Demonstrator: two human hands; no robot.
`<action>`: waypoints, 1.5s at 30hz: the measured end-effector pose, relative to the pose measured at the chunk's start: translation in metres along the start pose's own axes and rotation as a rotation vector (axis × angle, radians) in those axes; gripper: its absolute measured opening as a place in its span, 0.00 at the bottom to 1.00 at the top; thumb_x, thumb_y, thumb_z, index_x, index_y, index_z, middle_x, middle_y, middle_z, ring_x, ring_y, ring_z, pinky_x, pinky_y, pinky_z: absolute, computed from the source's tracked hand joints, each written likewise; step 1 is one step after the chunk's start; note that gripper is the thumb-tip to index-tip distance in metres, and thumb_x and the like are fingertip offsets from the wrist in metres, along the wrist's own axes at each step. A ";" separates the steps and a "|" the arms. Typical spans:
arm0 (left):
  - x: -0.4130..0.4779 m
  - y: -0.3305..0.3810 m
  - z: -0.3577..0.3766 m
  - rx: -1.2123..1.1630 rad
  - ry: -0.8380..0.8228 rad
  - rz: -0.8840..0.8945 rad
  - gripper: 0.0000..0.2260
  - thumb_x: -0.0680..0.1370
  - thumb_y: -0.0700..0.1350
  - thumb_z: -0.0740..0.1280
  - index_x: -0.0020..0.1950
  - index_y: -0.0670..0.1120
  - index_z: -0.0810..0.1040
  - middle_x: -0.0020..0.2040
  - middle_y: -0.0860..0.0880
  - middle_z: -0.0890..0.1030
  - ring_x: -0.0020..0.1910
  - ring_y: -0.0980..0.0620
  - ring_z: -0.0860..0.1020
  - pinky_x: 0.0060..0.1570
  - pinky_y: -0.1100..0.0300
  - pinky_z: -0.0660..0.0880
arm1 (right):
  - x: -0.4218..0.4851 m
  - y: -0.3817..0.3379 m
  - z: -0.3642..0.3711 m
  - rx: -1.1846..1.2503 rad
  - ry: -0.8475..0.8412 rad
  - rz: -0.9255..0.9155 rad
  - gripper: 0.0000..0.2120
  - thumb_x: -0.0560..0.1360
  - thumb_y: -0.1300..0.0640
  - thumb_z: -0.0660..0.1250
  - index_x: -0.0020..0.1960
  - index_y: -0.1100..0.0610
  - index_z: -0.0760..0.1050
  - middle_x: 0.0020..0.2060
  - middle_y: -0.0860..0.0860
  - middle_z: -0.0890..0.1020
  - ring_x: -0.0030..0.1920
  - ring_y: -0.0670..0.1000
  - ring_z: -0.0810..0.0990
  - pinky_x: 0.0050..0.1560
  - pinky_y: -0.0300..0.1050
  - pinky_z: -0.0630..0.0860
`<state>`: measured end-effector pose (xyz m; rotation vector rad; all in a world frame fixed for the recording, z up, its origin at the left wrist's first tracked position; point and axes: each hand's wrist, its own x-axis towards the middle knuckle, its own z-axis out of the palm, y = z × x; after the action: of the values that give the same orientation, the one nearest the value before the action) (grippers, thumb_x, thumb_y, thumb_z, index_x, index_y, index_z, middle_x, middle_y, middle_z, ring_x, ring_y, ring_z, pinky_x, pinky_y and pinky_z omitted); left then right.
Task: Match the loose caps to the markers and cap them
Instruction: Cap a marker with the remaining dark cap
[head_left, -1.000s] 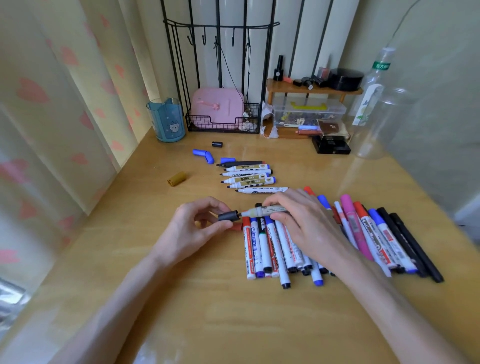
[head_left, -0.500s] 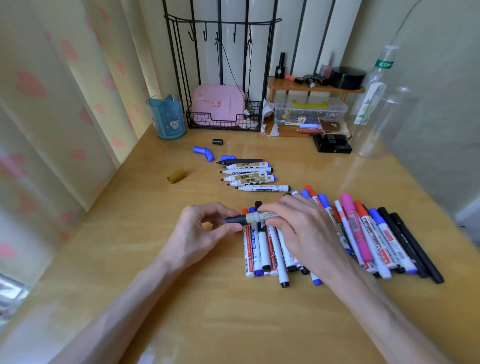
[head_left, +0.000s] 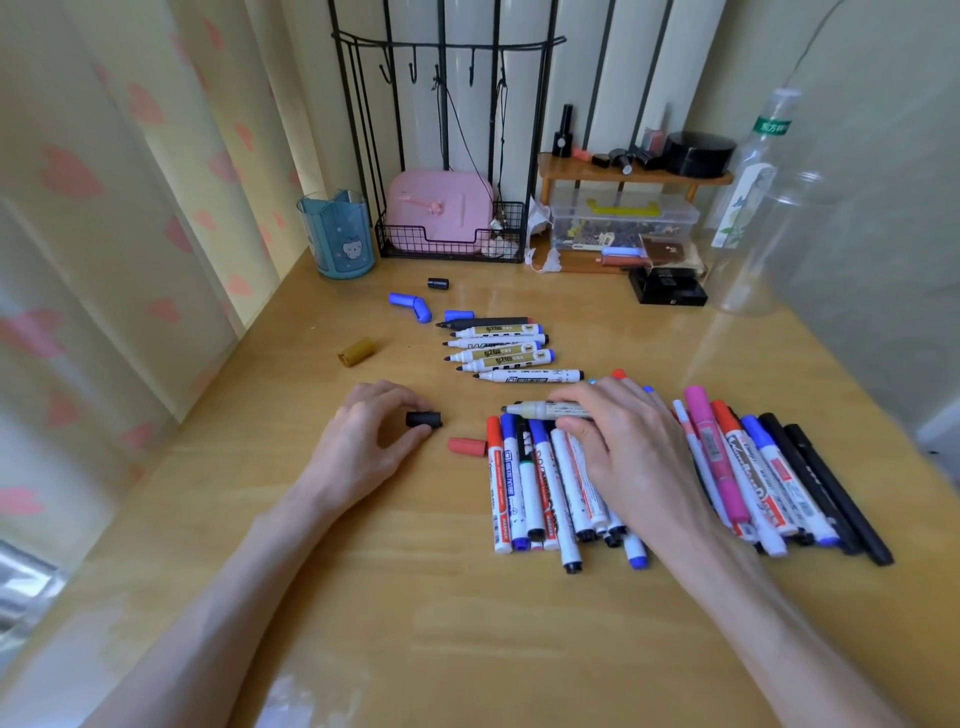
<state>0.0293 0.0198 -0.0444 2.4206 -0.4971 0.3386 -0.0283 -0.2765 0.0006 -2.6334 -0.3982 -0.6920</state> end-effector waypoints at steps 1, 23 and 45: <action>0.000 0.000 0.002 0.022 -0.014 0.030 0.09 0.78 0.47 0.75 0.58 0.53 0.82 0.56 0.56 0.80 0.59 0.52 0.76 0.64 0.52 0.73 | 0.001 0.000 0.000 0.010 -0.002 0.008 0.09 0.79 0.57 0.71 0.60 0.51 0.81 0.48 0.45 0.82 0.49 0.51 0.77 0.50 0.50 0.73; 0.027 -0.004 -0.025 -0.239 0.253 -0.280 0.08 0.78 0.44 0.75 0.57 0.51 0.82 0.47 0.53 0.84 0.42 0.60 0.82 0.44 0.68 0.76 | 0.011 0.011 -0.010 0.188 0.024 0.137 0.12 0.79 0.53 0.71 0.62 0.47 0.81 0.50 0.42 0.82 0.54 0.48 0.77 0.56 0.53 0.75; -0.006 0.054 -0.005 -0.372 0.026 0.042 0.13 0.76 0.54 0.76 0.57 0.49 0.85 0.43 0.51 0.78 0.34 0.54 0.73 0.40 0.63 0.71 | -0.005 0.009 -0.011 0.207 0.023 0.076 0.12 0.78 0.57 0.74 0.60 0.48 0.84 0.48 0.43 0.82 0.51 0.48 0.74 0.53 0.33 0.68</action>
<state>0.0001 -0.0144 -0.0135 2.0460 -0.5468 0.2675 -0.0337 -0.2900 0.0044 -2.4303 -0.3411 -0.6212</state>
